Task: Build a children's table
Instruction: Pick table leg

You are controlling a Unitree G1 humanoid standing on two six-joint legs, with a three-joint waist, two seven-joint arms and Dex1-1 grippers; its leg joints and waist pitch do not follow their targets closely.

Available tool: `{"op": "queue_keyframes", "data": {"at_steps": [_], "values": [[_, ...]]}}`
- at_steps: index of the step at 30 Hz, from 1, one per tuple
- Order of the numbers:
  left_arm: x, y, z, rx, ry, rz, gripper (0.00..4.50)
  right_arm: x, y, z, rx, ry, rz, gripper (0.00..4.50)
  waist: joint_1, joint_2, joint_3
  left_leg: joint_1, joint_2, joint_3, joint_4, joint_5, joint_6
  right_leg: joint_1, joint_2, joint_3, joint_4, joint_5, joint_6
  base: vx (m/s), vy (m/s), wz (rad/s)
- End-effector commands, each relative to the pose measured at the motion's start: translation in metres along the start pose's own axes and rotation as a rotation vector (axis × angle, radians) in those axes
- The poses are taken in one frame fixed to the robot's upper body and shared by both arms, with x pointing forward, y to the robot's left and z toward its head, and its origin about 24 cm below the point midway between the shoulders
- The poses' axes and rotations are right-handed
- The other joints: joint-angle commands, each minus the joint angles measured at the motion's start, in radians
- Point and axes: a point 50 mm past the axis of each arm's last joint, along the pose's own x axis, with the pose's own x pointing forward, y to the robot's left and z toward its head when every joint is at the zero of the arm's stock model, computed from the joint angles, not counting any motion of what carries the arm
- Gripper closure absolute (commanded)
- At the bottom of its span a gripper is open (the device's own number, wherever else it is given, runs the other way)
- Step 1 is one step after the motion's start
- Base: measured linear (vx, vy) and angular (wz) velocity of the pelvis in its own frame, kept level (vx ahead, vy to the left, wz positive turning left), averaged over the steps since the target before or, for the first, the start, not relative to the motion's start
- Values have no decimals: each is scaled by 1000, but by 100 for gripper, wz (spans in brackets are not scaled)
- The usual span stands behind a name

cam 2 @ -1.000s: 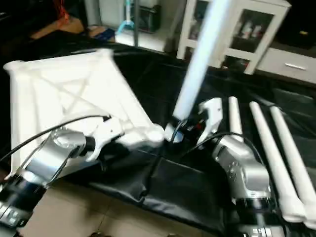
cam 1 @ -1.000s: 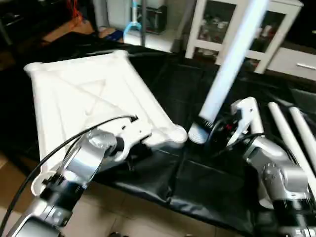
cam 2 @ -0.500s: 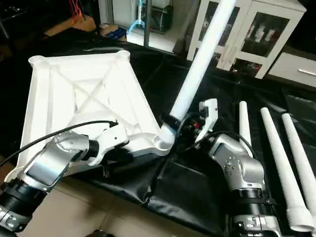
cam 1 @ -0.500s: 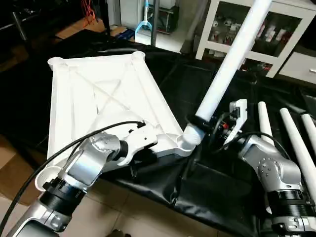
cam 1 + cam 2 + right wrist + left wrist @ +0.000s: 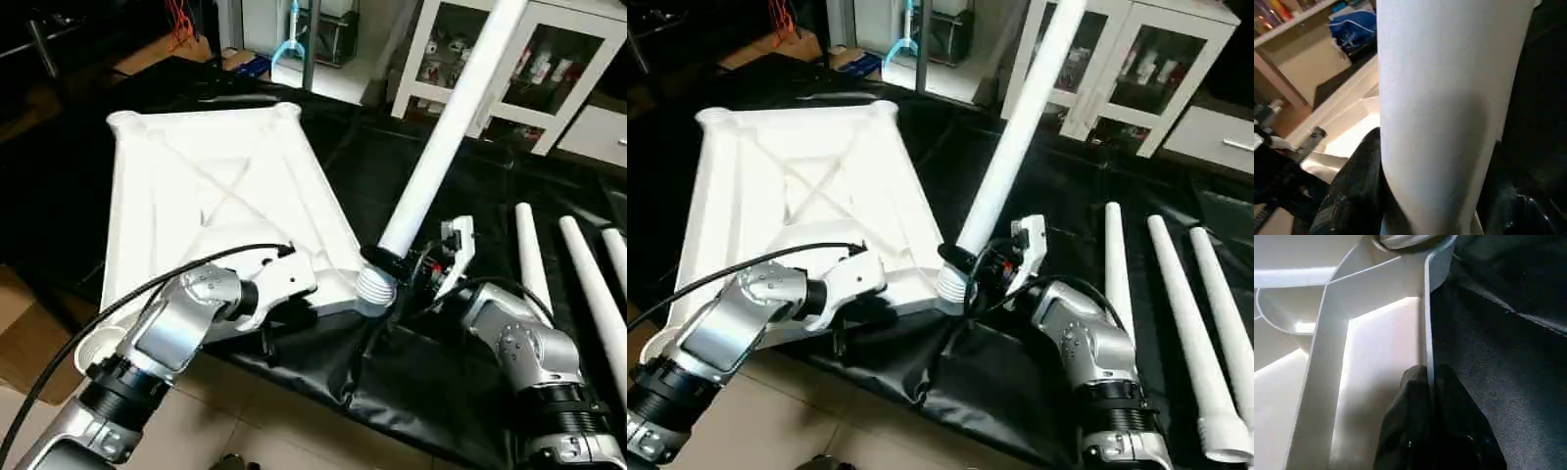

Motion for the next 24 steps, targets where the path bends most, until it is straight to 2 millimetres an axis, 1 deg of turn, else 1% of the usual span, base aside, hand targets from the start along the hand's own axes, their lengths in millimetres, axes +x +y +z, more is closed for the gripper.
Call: {"op": "queue_keyframes", "data": {"at_steps": [1, 2, 6, 7, 9, 11, 14, 16, 17, 18, 19, 21, 22, 24], "values": [[7, -13, 17, 58, -109, -89, 449, 1, -3, -4, -23, 23, -34, 260, -10, -11, -54, 44, 92, -48, -97, -167, -10, 7, -64, 29, -67, -191, -210, 0, 0, 0], [6, -14, 16, 56, -111, -96, 449, 2, -5, -5, -27, 18, -53, 260, -10, -11, -53, 45, 93, -49, -98, -178, -14, 6, -65, 30, -68, -204, -207, 0, 0, 0], [6, -13, 16, 64, -101, -85, 449, 2, -7, -5, -59, 39, -55, 260, -16, -9, -53, 45, 93, -51, -100, -190, -22, 5, -62, 29, -68, -205, -204, 0, 0, 0], [5, -12, 16, 61, -102, -77, 449, 1, -6, -5, -82, 53, -52, 260, -17, -13, -49, 44, 93, -50, -102, -200, -24, 3, -62, 30, -70, -216, -199, 0, 0, 0], [5, -11, 16, 59, -105, -74, 449, 0, -6, -7, -135, 75, -54, 260, -17, -12, -48, 44, 93, -51, -103, -219, -31, 2, -63, 31, -72, -238, -194, 0, 0, 0], [5, -11, 16, 61, -105, -73, 449, -1, -4, -10, -175, 98, -44, 260, -18, -13, -47, 43, 94, -53, -105, -238, -39, 1, -65, 32, -75, -259, -185, 0, 0, 0], [5, -10, 15, 62, -104, -72, 449, -2, -2, -17, -222, 122, -31, 260, -18, -13, -43, 45, 95, -54, -107, -257, -45, -3, -64, 34, -78, -271, -174, 0, 0, 0], [5, -10, 15, 60, -105, -72, 449, -4, -1, -20, -229, 116, -36, 260, -19, -14, -44, 47, 95, -54, -108, -264, -47, -5, -62, 34, -78, -271, -172, 0, 0, 0], [5, -10, 15, 59, -106, -72, 449, -4, -1, -21, -231, 115, -38, 260, -19, -13, -44, 45, 95, -55, -108, -264, -46, -3, -63, 34, -78, -270, -173, 0, 0, 0], [5, -10, 15, 57, -106, -73, 449, -5, -1, -22, -233, 113, -41, 260, -18, -14, -43, 46, 95, -54, -108, -268, -44, -5, -63, 35, -79, -271, -173, 0, 0, 0], [5, -10, 15, 59, -103, -74, 449, -7, -3, -23, -234, 101, -59, 260, -17, -11, -43, 45, 95, -55, -109, -270, -43, -5, -64, 35, -79, -270, -174, 0, 0, 0], [5, -10, 14, 60, -101, -76, 449, -10, -6, -25, -234, 98, -80, 260, -18, -13, -42, 46, 96, -55, -110, -279, -44, -5, -63, 35, -80, -276, -174, 0, 0, 0], [5, -10, 14, 60, -101, -74, 449, -13, -8, -26, -231, 95, -100, 260, -18, -10, -42, 45, 96, -56, -111, -283, -46, -6, -63, 35, -81, -278, -174, 0, 0, 0], [5, -10, 14, 60, -102, -74, 449, -15, -12, -27, -212, 82, -129, 260, -19, -11, -41, 47, 96, -56, -112, -297, -51, -8, -62, 35, -82, -283, -174, 0, 0, 0]]}}
